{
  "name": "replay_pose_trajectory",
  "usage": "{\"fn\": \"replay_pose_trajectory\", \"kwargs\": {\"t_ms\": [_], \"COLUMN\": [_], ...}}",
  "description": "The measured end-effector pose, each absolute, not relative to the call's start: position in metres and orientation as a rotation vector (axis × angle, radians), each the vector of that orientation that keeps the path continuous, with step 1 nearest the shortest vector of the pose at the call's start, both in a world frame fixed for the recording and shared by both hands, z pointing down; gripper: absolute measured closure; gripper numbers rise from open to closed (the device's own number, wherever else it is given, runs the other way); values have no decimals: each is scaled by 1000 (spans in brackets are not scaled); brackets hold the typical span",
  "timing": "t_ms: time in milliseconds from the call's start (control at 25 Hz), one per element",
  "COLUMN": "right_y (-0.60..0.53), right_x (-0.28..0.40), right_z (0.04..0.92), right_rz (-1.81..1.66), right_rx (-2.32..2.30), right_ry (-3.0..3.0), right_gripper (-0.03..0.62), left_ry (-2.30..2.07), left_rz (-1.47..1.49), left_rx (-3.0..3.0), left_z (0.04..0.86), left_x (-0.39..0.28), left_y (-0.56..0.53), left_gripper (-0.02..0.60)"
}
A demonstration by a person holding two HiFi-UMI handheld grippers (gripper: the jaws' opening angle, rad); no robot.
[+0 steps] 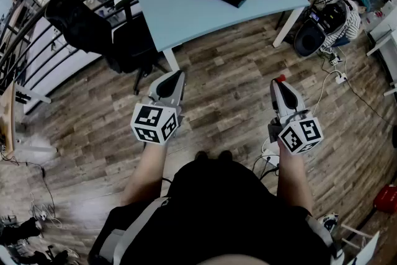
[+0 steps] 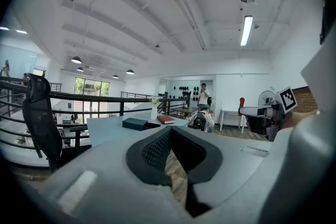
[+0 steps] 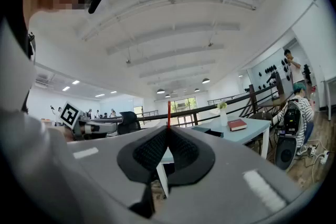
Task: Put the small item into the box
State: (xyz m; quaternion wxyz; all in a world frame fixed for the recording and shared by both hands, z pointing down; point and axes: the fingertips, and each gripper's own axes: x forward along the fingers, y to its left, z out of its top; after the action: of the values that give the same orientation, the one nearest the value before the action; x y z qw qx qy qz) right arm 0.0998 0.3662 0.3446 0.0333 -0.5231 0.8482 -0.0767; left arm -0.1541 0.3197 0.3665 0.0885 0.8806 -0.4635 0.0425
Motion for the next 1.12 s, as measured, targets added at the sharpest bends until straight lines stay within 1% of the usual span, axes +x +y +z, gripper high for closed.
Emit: {"fn": "replay_pose_trajectory", "kwargs": {"t_ms": [320, 640, 840, 1120], "right_y": [365, 374, 384, 373], "right_x": [106, 136, 153, 165], "right_z": [349, 341, 345, 360], "right_rz": [-246, -177, -214, -339], "right_rx": [-1571, -1599, -1569, -1575], "right_ry": [2637, 2602, 2598, 2588], "right_gripper": [583, 579, 579, 579], "left_ry": [-1321, -1277, -1266, -1189], "left_rz": [126, 119, 262, 211], "left_rx": [2630, 2661, 2759, 2728], "left_z": [367, 359, 359, 366], "left_x": [-124, -85, -49, -28], "left_y": [320, 327, 338, 324], "left_gripper": [574, 574, 574, 574]}}
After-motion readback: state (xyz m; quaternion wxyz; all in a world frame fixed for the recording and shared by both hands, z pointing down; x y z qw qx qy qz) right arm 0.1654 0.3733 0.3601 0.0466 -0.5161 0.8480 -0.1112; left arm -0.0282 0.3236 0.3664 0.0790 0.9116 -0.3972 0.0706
